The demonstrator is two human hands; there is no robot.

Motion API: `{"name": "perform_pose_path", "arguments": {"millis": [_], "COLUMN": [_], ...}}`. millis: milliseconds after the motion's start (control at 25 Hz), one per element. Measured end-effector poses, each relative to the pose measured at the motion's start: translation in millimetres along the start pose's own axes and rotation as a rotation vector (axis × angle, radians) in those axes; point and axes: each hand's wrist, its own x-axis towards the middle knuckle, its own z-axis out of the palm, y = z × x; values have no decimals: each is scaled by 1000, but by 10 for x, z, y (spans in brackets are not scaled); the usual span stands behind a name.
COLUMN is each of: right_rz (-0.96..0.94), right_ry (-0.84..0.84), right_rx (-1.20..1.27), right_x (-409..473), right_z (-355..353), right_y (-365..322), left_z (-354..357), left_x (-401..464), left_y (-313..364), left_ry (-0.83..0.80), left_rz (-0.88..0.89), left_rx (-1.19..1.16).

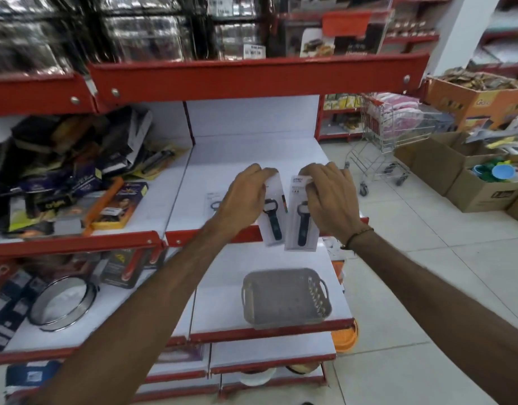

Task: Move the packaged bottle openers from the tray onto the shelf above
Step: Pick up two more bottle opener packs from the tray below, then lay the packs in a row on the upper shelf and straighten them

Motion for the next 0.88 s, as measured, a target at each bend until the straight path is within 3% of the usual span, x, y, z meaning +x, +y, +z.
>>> {"name": "perform_pose_path", "arguments": {"millis": [400,720,880], "right_rz": [130,174,158], "right_ry": [-212,-615,-678], "right_rx": [-137,-179,-232], "right_x": [979,788,679], "right_z": [421,1040,1099], "right_y": [825,1159,1178], "left_z": [469,1126,1046], "left_x": [1233,1108,1033], "left_y": [-429,-744,-811], "left_ry": [-183,-418,-528], "left_rz": [-317,-363,-340], "left_rx": [-88,-16,65]}}
